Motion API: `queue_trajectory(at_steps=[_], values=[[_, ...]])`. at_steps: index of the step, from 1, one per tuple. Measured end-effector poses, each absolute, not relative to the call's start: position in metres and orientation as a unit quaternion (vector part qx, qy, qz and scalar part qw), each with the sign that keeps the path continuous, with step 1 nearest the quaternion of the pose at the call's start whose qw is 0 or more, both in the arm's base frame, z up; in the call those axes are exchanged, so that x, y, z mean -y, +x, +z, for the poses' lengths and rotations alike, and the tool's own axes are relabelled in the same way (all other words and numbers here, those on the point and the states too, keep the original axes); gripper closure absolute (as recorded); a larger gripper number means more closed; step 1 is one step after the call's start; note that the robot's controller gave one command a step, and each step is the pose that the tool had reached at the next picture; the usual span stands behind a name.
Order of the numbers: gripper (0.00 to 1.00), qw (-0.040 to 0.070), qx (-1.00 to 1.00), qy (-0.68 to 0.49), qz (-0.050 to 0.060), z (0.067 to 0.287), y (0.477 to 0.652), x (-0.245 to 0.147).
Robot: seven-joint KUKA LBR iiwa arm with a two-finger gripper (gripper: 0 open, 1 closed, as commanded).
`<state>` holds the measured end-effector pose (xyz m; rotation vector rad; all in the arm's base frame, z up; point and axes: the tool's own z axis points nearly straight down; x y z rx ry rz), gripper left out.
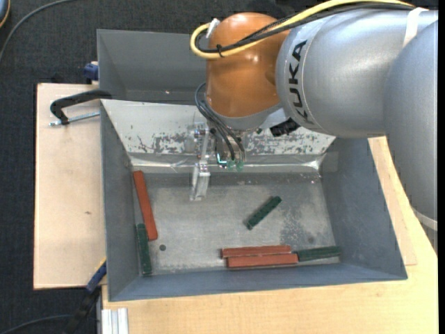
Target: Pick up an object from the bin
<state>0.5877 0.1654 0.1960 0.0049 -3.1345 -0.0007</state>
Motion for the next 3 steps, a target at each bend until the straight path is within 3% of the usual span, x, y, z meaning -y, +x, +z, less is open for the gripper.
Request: queue_trajectory(at_steps=[1,2,3], values=[[0.00,0.004,1.000,-0.009,0.001,0.096,0.582,-0.098],[0.00,0.000,0.999,0.053,0.002,0.084,0.578,-0.004],[0.00,-0.001,0.992,0.125,0.000,0.071,0.507,0.020]])
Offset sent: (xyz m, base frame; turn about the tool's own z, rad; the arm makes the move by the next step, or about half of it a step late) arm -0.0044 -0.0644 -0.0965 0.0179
